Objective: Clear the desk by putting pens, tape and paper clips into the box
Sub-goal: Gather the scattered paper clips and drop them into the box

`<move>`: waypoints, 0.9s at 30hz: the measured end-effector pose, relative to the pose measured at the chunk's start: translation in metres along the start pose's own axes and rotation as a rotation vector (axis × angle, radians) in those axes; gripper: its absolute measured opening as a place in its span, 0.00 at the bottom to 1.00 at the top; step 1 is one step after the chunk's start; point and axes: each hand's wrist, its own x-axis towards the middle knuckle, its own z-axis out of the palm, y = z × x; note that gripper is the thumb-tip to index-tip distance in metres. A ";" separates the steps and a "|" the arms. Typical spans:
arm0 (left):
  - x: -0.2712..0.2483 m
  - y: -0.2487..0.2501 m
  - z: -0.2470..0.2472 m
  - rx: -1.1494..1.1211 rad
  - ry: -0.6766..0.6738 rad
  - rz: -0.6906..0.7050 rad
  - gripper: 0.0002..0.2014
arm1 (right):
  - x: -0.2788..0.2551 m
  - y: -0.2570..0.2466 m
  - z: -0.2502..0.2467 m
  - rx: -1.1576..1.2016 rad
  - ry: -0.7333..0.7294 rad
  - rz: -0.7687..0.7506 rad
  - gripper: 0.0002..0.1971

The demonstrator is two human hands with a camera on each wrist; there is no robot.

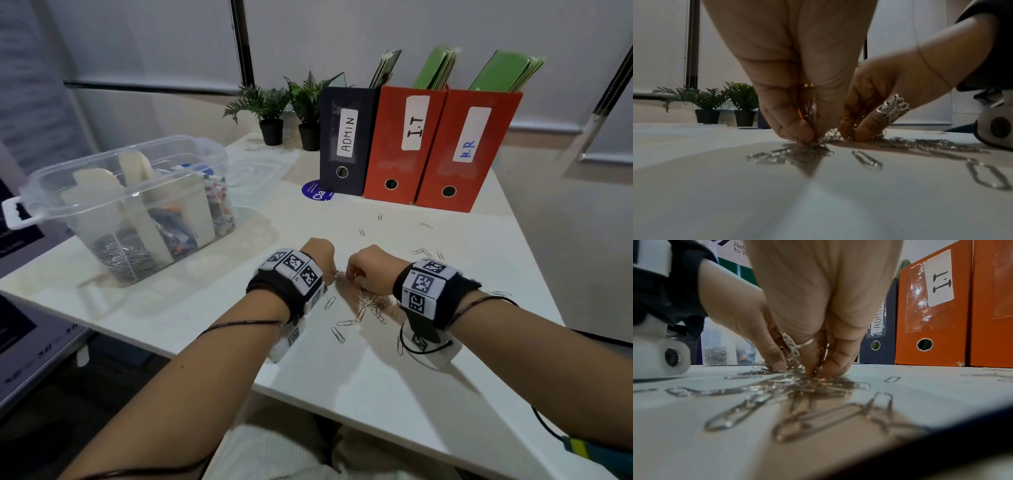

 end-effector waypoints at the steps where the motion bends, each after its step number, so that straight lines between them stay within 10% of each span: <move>1: 0.000 0.000 0.000 -0.005 0.010 -0.013 0.13 | 0.000 0.000 0.000 0.006 0.002 0.004 0.16; 11: -0.011 -0.012 -0.014 -0.202 0.015 -0.049 0.08 | 0.000 -0.001 -0.006 0.111 0.035 0.031 0.19; 27: -0.072 -0.115 -0.112 -0.505 0.575 -0.316 0.08 | 0.071 -0.094 -0.101 0.498 0.274 -0.217 0.09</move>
